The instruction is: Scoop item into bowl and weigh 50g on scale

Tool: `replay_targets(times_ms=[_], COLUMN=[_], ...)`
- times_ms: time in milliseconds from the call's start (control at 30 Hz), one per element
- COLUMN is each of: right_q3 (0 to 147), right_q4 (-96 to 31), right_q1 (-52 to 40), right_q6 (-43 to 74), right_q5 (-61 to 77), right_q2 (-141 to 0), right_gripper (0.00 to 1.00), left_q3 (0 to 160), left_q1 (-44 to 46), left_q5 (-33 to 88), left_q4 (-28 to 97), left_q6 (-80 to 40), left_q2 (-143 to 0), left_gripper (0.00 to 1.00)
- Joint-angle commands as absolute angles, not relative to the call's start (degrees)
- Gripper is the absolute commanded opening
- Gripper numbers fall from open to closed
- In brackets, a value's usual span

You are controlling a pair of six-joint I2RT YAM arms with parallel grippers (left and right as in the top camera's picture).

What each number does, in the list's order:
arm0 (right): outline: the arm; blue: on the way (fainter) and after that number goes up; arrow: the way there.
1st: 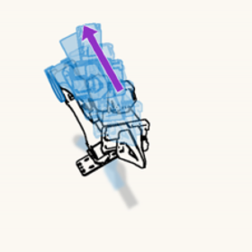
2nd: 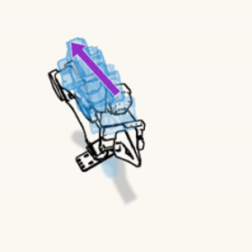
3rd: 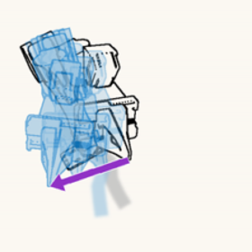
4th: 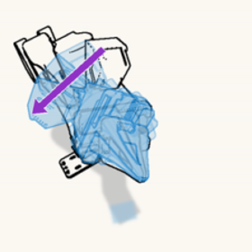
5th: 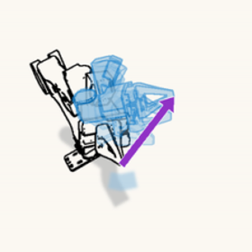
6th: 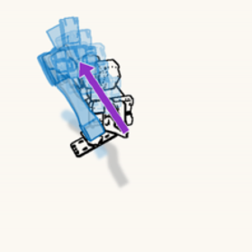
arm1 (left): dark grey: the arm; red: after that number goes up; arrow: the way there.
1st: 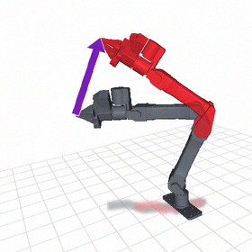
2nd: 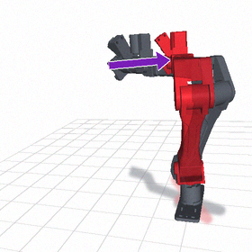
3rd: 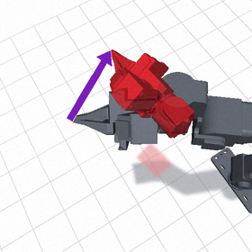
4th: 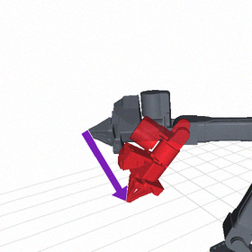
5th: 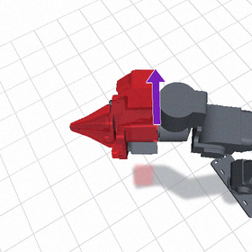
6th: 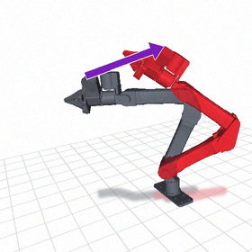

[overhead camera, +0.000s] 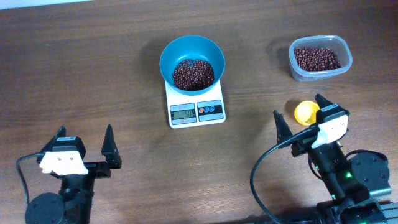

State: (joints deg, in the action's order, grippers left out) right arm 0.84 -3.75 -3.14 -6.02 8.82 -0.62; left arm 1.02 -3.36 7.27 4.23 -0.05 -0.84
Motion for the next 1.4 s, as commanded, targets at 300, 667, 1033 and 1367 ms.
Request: replay_targets(times_ms=[300,667,1033,1367], right_q3=[0.3,0.3,0.3,0.3], right_q4=[-3.8,-3.8,-4.6,-4.7], right_q1=[-3.0,-3.0,-3.0,-3.0], right_q6=[-5.8,-5.8,-5.8,-10.7], right_q5=[8.3,8.3,-1.5,-0.7], right_q2=[-0.2,-0.2,-0.2,-0.2], right_gripper=[0.99,0.99,0.99,0.99], left_q3=[0.5,0.5,0.5,0.5], left_q1=[-3.7,-3.7,-3.7,-3.7], left_q5=[8.1,8.1,8.1,8.1], left_q4=[3.9,3.9,3.9,3.9], left_q6=[-2.2,-2.2,-2.2,-2.2], left_q2=[-0.3,-0.3,-0.3,-0.3], left_gripper=[0.99,0.99,0.99,0.99])
